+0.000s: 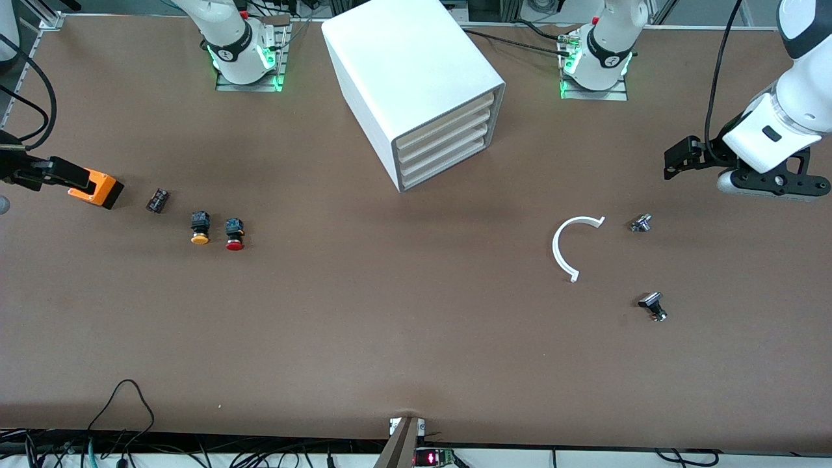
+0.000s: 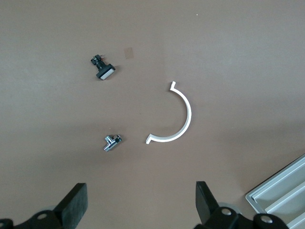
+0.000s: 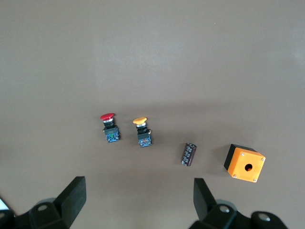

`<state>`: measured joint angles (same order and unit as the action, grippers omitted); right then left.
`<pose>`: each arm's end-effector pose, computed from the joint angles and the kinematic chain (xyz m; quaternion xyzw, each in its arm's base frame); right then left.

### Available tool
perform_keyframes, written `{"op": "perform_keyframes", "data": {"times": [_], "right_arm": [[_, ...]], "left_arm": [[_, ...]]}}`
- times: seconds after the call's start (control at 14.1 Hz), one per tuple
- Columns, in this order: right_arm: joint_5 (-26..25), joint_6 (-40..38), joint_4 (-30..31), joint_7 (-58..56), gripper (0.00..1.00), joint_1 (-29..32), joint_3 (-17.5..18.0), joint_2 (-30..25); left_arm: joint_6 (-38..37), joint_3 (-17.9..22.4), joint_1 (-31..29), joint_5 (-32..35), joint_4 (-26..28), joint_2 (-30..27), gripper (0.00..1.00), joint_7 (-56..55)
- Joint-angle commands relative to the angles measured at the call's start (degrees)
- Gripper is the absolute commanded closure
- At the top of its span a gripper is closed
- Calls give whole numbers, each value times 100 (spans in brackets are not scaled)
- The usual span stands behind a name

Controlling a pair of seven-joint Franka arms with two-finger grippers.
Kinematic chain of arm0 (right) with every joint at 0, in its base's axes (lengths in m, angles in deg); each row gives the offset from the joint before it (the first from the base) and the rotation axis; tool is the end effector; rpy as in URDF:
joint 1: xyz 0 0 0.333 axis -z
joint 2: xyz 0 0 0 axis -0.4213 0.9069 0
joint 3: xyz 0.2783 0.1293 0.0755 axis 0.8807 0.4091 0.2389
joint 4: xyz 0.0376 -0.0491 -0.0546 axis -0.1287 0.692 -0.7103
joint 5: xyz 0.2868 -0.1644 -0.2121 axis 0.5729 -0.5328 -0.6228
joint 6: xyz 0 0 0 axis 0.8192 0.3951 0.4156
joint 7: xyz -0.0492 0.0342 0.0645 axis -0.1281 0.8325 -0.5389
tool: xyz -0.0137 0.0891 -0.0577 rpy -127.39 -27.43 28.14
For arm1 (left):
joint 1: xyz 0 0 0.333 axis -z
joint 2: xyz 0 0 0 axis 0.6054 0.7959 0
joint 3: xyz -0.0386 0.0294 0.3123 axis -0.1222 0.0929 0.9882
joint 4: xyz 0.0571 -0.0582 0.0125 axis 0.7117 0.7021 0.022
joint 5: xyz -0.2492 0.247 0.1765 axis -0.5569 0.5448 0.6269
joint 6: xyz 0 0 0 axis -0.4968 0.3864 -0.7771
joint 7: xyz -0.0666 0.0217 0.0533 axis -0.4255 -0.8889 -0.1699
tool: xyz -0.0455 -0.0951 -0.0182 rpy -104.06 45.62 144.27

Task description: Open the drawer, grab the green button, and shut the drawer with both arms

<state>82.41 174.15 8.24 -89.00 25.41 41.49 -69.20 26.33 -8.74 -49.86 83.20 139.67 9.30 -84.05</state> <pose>0.5914 -0.0598 0.5590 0.9993 -0.0295 -0.0238 0.0065 0.5589 -0.0440 0.5686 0.9990 -0.0404 -0.0185 0.0100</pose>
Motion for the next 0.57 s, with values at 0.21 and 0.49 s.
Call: {"op": "perform_keyframes", "data": {"times": [0.21, 0.49], "right_arm": [[99, 156, 3, -76, 0, 20, -1, 14], [99, 147, 3, -76, 0, 12, -1, 14]], "left_arm": [[-78, -44, 30, 162, -206, 67, 0, -4], [-78, -44, 30, 162, -206, 76, 0, -4]]}}
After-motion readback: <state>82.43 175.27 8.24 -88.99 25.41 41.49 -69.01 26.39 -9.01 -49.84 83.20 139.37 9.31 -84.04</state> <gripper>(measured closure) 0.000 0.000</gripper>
